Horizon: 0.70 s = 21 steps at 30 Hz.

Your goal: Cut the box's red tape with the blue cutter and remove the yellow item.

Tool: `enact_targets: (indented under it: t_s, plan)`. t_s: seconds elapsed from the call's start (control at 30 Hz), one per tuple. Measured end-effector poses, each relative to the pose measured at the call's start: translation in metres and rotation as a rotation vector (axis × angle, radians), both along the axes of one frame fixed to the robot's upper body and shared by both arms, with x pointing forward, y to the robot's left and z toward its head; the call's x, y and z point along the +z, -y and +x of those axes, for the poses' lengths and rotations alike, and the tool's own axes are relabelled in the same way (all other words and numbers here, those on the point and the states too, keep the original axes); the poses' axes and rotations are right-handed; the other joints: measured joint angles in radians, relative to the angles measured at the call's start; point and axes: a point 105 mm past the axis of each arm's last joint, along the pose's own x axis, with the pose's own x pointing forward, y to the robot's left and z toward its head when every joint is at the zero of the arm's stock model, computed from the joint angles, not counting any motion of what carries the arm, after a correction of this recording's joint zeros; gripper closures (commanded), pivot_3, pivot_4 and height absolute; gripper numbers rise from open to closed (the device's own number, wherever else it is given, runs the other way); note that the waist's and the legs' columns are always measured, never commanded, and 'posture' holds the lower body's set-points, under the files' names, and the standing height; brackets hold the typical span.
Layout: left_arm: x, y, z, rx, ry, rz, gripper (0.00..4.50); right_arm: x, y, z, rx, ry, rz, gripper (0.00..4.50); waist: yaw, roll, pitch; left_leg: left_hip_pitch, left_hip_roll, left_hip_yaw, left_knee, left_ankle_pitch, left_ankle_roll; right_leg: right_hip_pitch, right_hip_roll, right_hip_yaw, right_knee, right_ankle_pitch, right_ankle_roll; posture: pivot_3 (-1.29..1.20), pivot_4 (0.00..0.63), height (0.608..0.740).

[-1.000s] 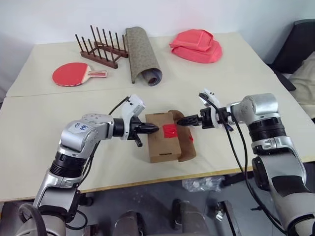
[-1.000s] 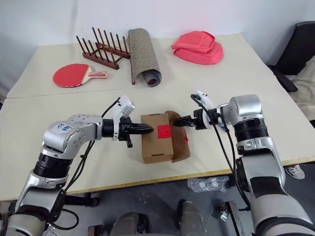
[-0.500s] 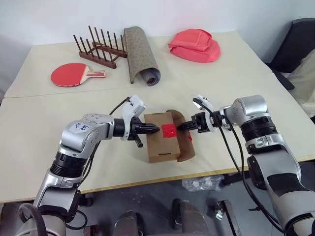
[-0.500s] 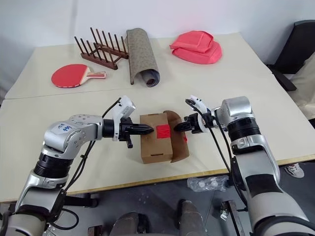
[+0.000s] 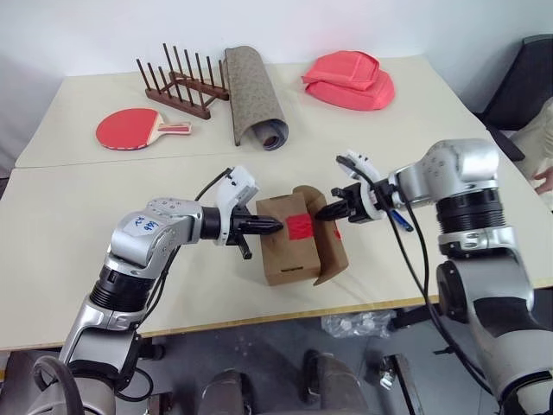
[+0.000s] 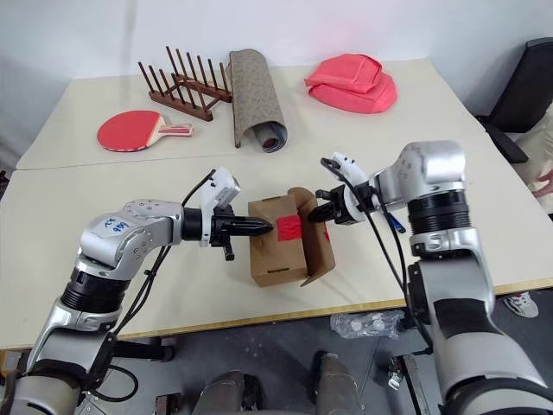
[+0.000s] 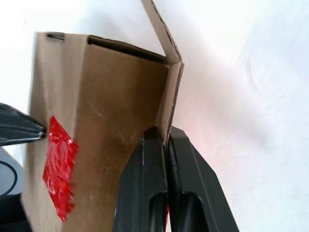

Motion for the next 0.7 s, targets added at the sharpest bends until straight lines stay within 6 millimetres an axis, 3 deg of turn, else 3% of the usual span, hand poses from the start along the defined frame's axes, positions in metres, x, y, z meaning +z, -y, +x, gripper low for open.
enact_targets:
  t_s: [0.2, 0.4, 0.47, 0.6, 0.7]
  plan:
    - [0.001, -0.003, 0.004, 0.012, 0.019, -0.015, 4.50, 0.030, 0.003, -0.007, -0.009, 0.065, -0.037, 4.45, 0.001, 0.001, 0.000, 0.000, 0.000, 0.000, 0.000, 0.000, 0.000, 0.000, 0.000, 0.000, -0.001, 0.000, 0.000, 0.00, 0.150, 0.740]
    - [-0.003, -0.012, 0.009, 0.061, 0.037, -0.008, 4.50, 0.047, -0.008, -0.016, -0.013, 0.096, -0.054, 4.45, 0.004, 0.000, 0.000, 0.000, 0.000, -0.001, 0.000, 0.000, 0.001, 0.001, 0.000, 0.000, -0.001, 0.000, 0.000, 0.00, 0.150, 0.740]
    - [-0.009, -0.020, 0.012, 0.104, 0.037, 0.019, 4.50, 0.052, -0.016, -0.020, -0.018, 0.135, -0.044, 4.45, 0.004, 0.000, 0.000, 0.000, 0.000, -0.001, 0.000, 0.000, 0.001, 0.001, -0.001, 0.000, -0.002, 0.000, 0.000, 0.00, 0.150, 0.740]
    - [-0.048, -0.032, 0.012, 0.169, -0.051, 0.113, 4.50, 0.054, -0.042, -0.029, -0.007, 0.213, -0.022, 4.45, 0.000, 0.000, 0.000, -0.002, 0.001, -0.001, -0.001, 0.000, 0.001, 0.000, 0.000, -0.001, -0.003, 0.000, 0.000, 0.00, 0.150, 0.740]
    - [-0.047, -0.036, 0.010, 0.166, -0.043, 0.127, 4.50, 0.055, -0.049, -0.030, -0.027, 0.241, -0.001, 4.45, 0.000, 0.000, 0.000, -0.002, 0.001, -0.001, -0.002, 0.000, 0.001, 0.000, 0.000, -0.001, -0.004, 0.000, 0.000, 0.00, 0.150, 0.740]
